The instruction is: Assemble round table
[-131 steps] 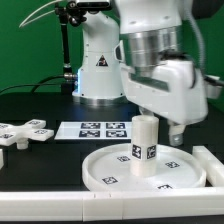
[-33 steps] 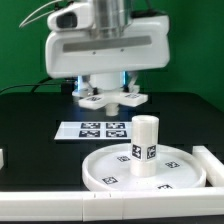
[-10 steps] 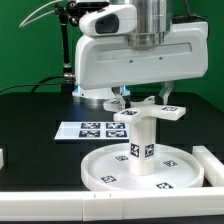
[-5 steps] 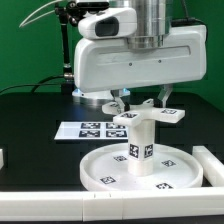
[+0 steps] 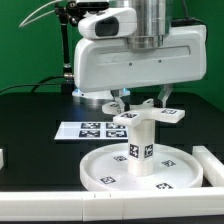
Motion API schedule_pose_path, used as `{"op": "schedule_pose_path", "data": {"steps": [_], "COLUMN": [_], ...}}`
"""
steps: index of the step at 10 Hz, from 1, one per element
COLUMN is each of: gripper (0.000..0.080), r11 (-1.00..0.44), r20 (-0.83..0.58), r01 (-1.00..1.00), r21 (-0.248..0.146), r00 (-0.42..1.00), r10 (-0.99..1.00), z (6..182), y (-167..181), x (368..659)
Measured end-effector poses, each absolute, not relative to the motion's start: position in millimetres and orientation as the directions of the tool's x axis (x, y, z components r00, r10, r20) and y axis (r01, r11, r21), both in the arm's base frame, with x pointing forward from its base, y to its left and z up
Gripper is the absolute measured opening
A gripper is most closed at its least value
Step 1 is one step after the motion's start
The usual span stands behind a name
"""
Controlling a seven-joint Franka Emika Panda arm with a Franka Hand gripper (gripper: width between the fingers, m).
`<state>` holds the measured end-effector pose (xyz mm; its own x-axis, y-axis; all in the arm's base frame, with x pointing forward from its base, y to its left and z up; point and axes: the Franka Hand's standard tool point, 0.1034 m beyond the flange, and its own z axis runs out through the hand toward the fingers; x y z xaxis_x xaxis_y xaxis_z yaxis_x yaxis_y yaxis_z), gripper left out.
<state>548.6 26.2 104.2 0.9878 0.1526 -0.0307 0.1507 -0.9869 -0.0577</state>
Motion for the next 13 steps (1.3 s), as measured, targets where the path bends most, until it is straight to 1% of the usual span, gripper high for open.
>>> {"op": "schedule_pose_path", "data": {"steps": [2,4,6,9,11,13], "gripper": [0.0442,0.0442,0.0443,0.0443,0.0443,0.0443], "r11": [-0.991,-0.993,-0.970,-0.865,-0.749,-0.615], "r20": [-0.032,-0.045,-0.043,-0.021,-0.022,-0.042], "r01": [0.121,-0.102,-0.238,-0.498,-0.655,-0.781], "r21": [-0.059,-0.058,-0.052,-0.069,-0.094,-0.105], "r00": [0.992,0.994,0.971,0.867,0.754,0.622], "r10": [0.123,-0.100,-0.236,-0.497,-0.657,-0.782], "z": [104.2,103.8,103.4,103.0,103.3,103.4], "y": [26.5,27.2,27.3,27.2,26.5,28.8], "x": [548.6,548.5,549.4,550.2,551.5,552.0]}}
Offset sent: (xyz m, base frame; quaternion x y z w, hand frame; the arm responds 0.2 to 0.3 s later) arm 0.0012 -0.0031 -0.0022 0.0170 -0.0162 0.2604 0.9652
